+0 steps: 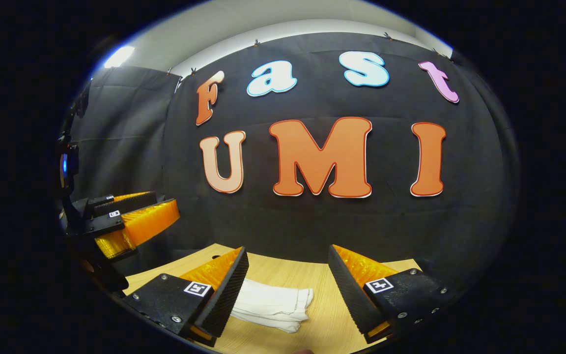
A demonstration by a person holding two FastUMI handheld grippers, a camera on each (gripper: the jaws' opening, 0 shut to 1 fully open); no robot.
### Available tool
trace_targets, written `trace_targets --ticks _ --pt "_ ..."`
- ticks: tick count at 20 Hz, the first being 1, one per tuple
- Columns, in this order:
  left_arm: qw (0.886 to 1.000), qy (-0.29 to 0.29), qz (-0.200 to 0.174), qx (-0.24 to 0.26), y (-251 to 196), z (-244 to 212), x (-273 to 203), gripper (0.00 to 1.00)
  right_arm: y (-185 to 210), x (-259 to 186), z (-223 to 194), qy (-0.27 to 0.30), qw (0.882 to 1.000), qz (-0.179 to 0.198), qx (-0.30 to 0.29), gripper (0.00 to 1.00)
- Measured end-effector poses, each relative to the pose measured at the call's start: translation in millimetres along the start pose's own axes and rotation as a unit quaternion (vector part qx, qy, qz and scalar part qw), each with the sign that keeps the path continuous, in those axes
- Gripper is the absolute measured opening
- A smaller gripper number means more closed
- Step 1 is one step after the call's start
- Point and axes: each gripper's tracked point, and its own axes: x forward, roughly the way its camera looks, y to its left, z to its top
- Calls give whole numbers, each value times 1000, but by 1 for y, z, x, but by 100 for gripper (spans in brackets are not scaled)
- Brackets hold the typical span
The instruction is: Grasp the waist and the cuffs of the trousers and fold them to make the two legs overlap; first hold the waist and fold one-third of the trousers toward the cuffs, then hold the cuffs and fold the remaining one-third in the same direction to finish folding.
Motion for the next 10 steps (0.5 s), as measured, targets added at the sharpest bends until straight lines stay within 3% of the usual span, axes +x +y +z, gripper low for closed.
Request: trace_targets --ticks 6,10 --pt "1000 16 -1 -26 7 -16 -13 99 10 -14 -2 -1 1000 -6 -9 98" --pt "1000 10 0 -16 11 -11 -16 96 10 -21 3 -4 1000 -10 -9 98"
